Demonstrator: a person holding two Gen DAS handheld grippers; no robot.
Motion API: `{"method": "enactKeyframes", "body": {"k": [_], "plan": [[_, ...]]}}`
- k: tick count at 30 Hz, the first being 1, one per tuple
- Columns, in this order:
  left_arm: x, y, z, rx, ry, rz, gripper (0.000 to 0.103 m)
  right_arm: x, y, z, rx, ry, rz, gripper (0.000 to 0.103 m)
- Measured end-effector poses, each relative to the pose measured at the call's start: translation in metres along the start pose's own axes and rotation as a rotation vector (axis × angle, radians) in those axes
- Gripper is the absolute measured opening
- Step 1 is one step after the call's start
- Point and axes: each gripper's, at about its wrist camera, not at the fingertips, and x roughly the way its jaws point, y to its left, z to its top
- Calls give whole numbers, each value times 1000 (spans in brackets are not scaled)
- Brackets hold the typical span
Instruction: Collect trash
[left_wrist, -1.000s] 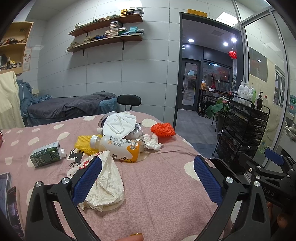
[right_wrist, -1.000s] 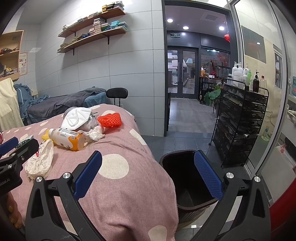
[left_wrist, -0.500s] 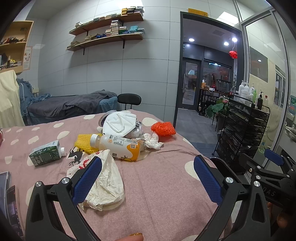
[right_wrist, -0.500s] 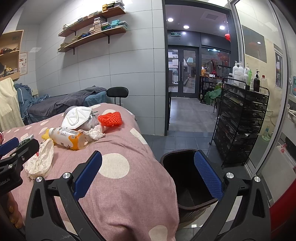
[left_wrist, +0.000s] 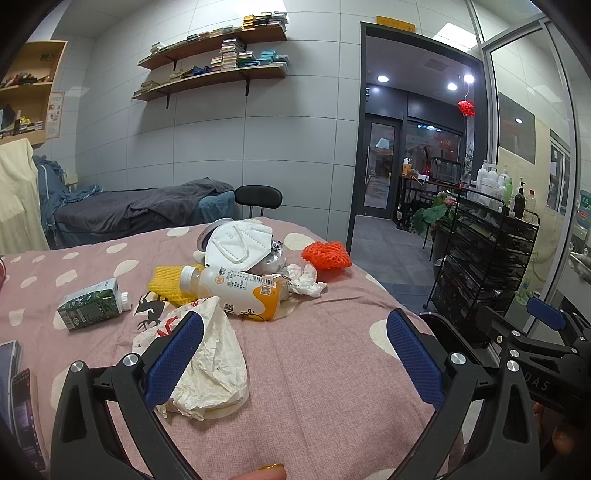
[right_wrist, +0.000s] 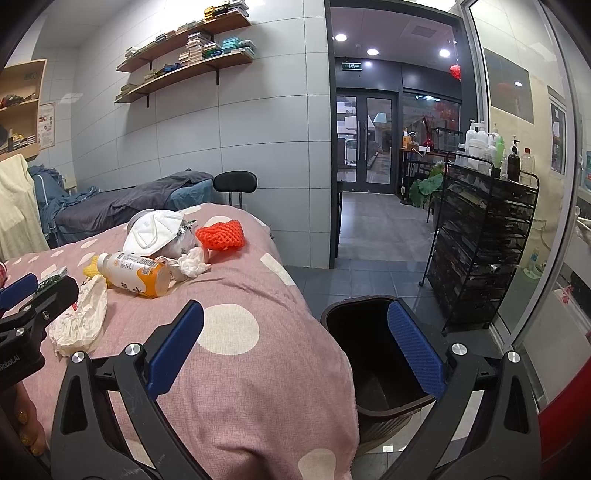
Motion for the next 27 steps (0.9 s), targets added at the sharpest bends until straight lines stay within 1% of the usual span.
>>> {"method": "enactKeyframes", "body": {"k": [19,24,27], "plan": [[1,0,0,-2,3,-1,97,8,10,-4,-1,11,3,99],[7,4,-7,-1,16,-6,97,11,12,-3,-5,23,9,98],[15,8,-10,8,50,-35,97,16,13,-2,-14,40,23,98]]}}
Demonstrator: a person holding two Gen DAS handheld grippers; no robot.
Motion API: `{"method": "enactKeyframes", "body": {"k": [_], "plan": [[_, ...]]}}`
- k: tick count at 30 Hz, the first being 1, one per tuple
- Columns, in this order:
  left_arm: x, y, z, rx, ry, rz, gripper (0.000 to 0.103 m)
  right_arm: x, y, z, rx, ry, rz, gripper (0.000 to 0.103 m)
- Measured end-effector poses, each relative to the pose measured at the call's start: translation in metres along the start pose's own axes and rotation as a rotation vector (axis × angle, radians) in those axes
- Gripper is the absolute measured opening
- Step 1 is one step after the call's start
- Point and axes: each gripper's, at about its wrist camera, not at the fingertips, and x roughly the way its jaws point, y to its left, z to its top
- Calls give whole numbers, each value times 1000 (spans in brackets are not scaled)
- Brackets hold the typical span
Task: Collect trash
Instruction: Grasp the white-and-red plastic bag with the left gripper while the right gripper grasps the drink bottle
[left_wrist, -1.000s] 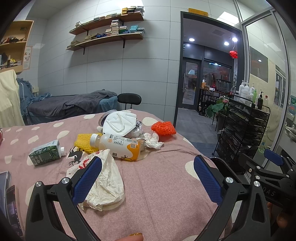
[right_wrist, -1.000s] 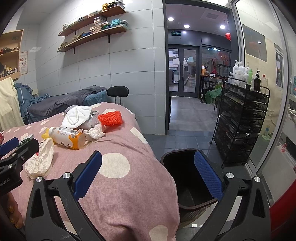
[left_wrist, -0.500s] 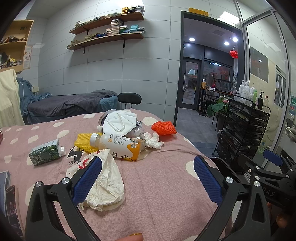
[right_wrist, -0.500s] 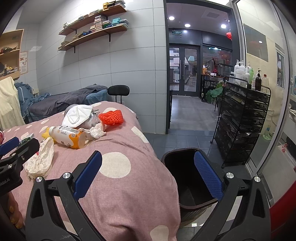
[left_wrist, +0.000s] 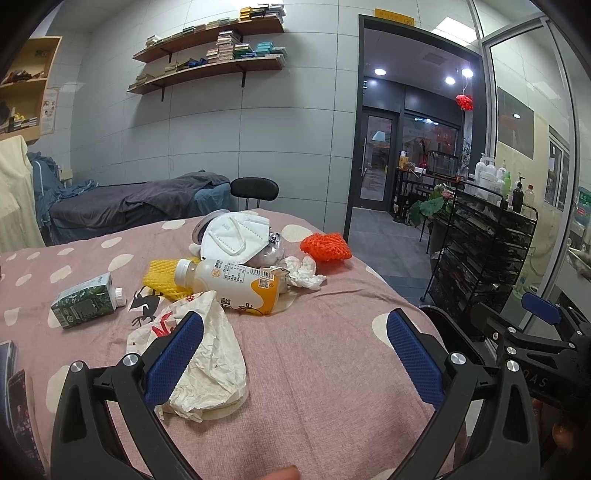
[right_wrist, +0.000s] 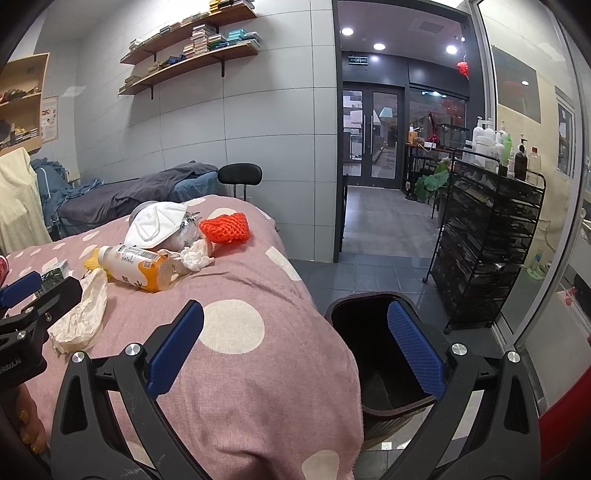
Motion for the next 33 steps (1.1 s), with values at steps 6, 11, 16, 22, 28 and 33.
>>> {"method": "enactKeyframes", "body": {"k": [6,11,16,22,28,33], "plan": [[19,10,-7,9,136,-100,97,30,8,2,-36,118,119,99],[20,25,-12,2,185,-84,97,56,22,5,-40,231,241,99],[26,57,-9,-45,228,15,97,67,35,14,-71,257,278,99],[37,82,-9,-59,290,85,97,84,61,25,-193,283,311,99],[51,98,-15,-143,382,47,95,100,79,35,-239,303,365,99],[56,103,-18,-178,392,25,67,110,94,40,-283,301,380,99]]}}
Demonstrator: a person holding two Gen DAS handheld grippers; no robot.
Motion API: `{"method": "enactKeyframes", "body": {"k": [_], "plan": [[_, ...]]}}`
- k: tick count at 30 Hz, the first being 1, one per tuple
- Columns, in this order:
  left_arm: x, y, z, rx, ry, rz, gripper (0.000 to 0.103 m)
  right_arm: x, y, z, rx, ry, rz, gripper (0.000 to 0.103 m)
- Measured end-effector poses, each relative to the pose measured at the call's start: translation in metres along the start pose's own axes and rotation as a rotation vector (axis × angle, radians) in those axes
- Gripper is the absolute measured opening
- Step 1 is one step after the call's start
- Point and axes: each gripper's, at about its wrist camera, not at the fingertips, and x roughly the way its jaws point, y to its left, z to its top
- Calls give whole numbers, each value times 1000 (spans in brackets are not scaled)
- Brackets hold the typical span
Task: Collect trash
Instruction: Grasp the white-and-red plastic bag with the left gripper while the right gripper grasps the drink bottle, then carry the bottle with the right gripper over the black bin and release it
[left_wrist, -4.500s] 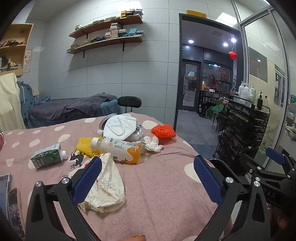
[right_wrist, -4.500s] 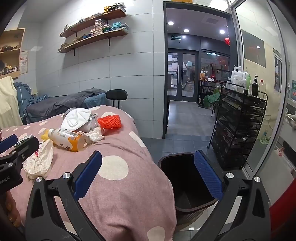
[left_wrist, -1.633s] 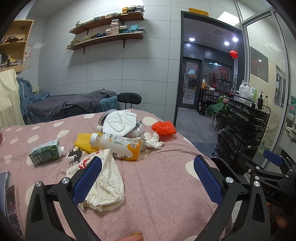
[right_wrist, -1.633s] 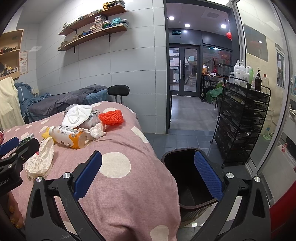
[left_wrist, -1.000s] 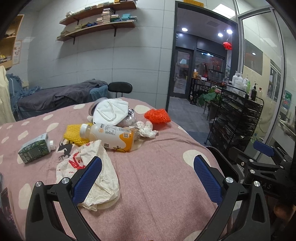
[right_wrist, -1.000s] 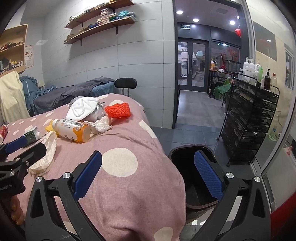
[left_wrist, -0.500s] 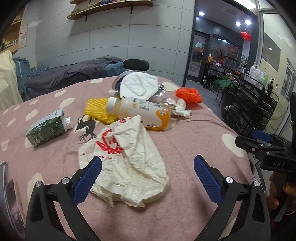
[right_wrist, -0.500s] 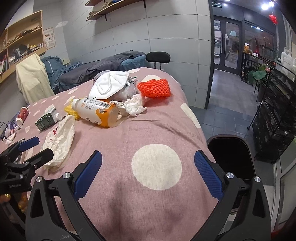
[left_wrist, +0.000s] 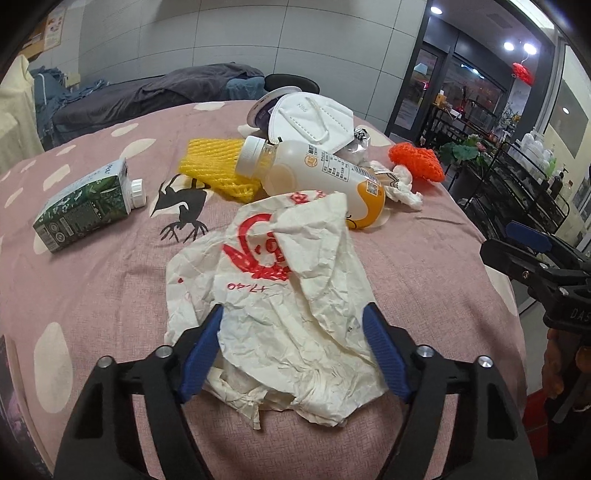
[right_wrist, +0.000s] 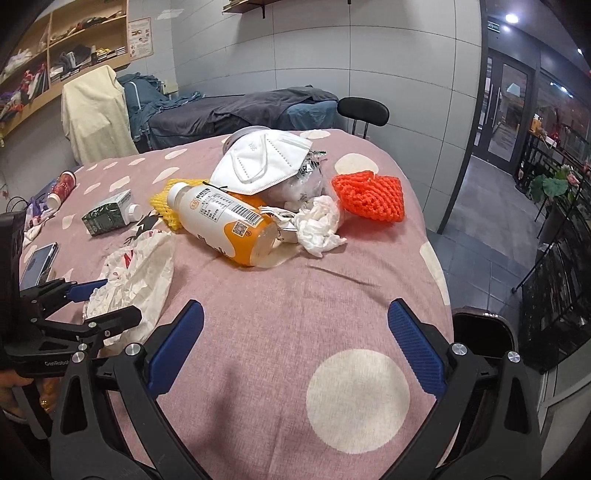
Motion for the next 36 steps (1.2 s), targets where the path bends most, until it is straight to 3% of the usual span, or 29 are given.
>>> {"method": "enactKeyframes", "body": {"k": [9,17,24,32,33,36], "plan": [[-7,2,0,-31,-42,-61,17,24,12,20,-68,33,36,98],[-29,11,12,-68,-124,-35,16,58,43,49,-233,92,85,98],[-32,20,16,-94,-139,-26,16,103,83,69,-450,139,70,97],[-29,23,15,-107,-120,-37,16,147,116,83,-655,159,52,80],[-28,24,16,-107,-118,-36,16,152,120,82,-671,165,50,74],[-27,25,17,-110,-116,-35,16,161,125,82,-681,159,40,72]]}}
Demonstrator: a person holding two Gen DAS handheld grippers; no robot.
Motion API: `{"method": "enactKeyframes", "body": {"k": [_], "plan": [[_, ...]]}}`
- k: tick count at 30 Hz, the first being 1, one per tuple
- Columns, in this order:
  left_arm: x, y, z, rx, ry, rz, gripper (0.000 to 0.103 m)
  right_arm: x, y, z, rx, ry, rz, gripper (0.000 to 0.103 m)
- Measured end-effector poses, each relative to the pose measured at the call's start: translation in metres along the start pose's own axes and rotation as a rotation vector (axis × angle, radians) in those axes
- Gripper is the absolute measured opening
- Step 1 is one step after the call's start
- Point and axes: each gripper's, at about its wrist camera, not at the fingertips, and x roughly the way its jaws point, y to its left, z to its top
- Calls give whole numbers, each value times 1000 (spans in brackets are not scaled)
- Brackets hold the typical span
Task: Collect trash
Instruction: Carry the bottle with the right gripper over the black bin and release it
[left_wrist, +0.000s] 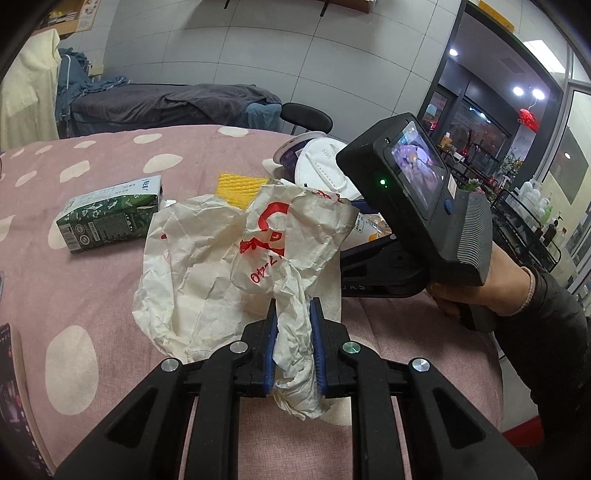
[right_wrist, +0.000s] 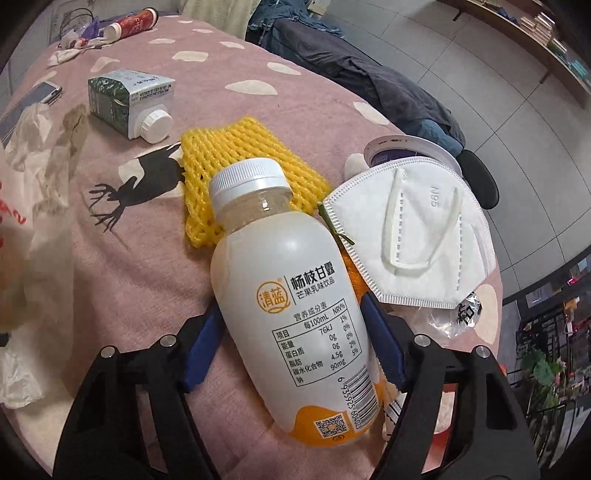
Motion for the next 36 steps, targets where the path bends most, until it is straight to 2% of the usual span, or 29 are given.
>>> {"method": "enactKeyframes", "body": {"k": [6,15,26,36], "plan": [[0,-3,-1,8,-5,1,16,-23,-3,-1,54,-54,14,63],[-5,-8,-3,33,-23,-9,16,-63,-12,-29,201,-125,22,63],[-12,-17,-3,72,-44,-35,16,-122,-28,-84,388,-195,46,63],[-1,-53,3,157,-36,-125,16,-156,-63,-156,633,-233,-2,63]]}}
